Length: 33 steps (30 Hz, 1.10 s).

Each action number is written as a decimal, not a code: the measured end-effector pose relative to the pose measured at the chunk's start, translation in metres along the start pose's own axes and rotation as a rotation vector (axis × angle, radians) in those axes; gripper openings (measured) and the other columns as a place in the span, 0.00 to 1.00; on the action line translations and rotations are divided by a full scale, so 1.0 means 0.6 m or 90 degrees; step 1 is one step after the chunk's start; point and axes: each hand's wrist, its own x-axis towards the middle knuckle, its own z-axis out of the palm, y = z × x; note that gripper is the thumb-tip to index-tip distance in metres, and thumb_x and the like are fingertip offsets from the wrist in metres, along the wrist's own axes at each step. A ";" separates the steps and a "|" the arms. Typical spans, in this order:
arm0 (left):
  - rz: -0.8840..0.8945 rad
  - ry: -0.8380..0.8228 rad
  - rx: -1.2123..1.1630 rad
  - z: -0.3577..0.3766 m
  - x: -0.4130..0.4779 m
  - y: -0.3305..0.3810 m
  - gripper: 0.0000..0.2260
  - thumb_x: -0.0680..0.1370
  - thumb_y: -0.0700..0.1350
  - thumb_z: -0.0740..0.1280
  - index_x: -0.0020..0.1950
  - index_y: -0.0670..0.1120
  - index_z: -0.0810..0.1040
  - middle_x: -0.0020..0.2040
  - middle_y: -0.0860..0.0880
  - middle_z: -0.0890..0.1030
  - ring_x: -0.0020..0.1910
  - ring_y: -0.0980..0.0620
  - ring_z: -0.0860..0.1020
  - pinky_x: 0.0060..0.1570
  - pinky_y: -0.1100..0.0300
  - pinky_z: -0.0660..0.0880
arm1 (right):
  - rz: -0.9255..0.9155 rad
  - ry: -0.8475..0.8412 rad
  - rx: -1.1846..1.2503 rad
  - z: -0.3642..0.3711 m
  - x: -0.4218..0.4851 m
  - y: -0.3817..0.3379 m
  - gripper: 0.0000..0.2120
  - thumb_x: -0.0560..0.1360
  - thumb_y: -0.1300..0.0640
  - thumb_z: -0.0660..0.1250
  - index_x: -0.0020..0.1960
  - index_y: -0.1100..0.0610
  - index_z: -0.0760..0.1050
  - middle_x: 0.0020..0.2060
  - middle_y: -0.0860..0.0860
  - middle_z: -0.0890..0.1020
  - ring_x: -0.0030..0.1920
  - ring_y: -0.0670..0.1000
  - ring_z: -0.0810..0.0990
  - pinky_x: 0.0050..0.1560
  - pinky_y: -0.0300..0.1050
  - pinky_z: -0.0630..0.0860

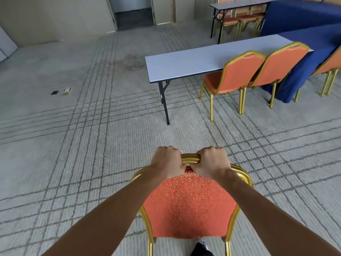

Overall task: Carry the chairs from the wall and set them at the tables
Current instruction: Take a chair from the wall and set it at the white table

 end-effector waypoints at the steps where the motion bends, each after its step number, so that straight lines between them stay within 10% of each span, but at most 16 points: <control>1: -0.004 -0.008 0.009 -0.002 0.030 0.000 0.13 0.74 0.54 0.64 0.37 0.47 0.72 0.39 0.45 0.81 0.40 0.44 0.80 0.41 0.54 0.71 | -0.003 -0.006 0.004 0.001 0.025 0.018 0.17 0.72 0.38 0.60 0.37 0.51 0.75 0.38 0.49 0.83 0.40 0.54 0.81 0.37 0.43 0.65; 33: 0.004 -0.017 -0.012 -0.033 0.935 -0.261 0.13 0.75 0.56 0.61 0.39 0.48 0.74 0.35 0.50 0.76 0.36 0.49 0.76 0.41 0.56 0.70 | -0.085 0.066 -0.003 0.056 0.914 0.380 0.17 0.68 0.40 0.61 0.29 0.50 0.66 0.25 0.47 0.74 0.24 0.50 0.68 0.30 0.40 0.63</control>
